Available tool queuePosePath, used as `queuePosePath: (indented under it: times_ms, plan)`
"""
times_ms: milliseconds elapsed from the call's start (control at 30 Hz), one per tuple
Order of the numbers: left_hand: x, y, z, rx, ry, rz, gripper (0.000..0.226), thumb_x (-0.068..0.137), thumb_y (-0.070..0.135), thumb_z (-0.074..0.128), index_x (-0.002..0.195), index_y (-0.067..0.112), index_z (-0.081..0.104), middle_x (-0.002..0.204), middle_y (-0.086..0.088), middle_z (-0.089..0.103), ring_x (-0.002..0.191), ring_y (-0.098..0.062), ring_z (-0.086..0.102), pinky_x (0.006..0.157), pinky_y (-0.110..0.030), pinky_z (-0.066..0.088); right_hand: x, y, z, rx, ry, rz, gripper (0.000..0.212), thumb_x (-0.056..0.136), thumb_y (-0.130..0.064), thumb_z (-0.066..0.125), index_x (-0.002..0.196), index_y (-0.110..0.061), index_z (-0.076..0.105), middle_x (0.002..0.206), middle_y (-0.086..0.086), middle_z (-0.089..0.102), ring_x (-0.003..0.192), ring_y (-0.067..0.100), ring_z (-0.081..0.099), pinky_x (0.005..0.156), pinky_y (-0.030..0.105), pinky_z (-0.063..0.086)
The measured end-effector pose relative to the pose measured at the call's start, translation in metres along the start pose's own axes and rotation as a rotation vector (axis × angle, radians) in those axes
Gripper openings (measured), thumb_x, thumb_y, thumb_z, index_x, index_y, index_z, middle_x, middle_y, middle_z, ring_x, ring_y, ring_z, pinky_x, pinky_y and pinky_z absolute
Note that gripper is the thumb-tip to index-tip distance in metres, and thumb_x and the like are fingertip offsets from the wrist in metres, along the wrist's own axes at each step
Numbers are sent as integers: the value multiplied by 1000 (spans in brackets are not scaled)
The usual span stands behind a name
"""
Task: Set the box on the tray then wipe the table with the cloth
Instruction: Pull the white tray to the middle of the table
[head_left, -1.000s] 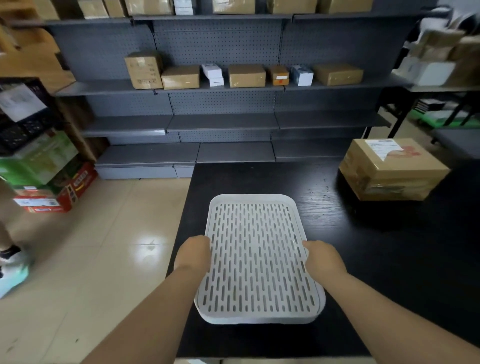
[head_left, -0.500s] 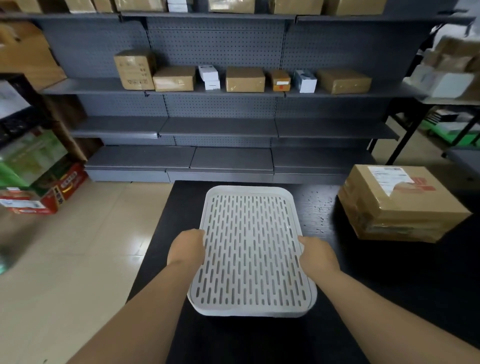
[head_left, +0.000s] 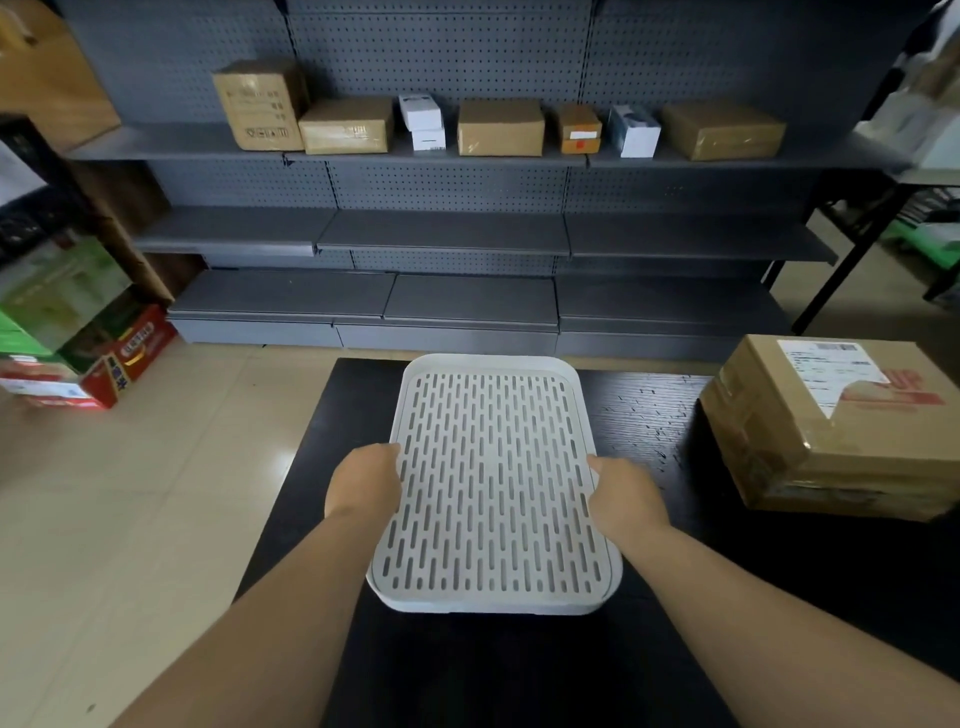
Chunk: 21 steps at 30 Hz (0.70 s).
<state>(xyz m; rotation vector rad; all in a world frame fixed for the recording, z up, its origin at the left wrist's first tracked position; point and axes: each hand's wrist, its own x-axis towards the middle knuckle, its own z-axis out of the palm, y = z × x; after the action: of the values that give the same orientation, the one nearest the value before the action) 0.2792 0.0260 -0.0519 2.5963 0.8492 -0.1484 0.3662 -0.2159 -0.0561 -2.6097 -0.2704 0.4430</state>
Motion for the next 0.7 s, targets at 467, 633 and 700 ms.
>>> queuePosePath:
  times_ms: [467,633,700]
  plan:
    - [14,-6,11,-105,-5,-34,32,99,20,37,89,10,65,84,-4,67,77,-22,67,71,-32,55,7,-13,9,5,-23,67,37,102,-10,29,127,-5,57,116,10,64,94,20,63,79,29,53]
    - [17,-6,12,-135,-11,-25,29,97,18,39,92,6,65,91,-9,68,79,-25,68,78,-42,59,5,-13,8,-89,-47,22,34,99,-4,33,123,-5,57,121,10,60,104,23,60,89,30,52]
    - [17,-4,9,-88,-1,-1,26,96,18,40,95,9,64,100,-7,63,80,-23,67,78,-42,59,6,-13,8,-83,-27,12,30,96,-8,37,110,-6,63,115,8,60,92,21,60,78,31,53]
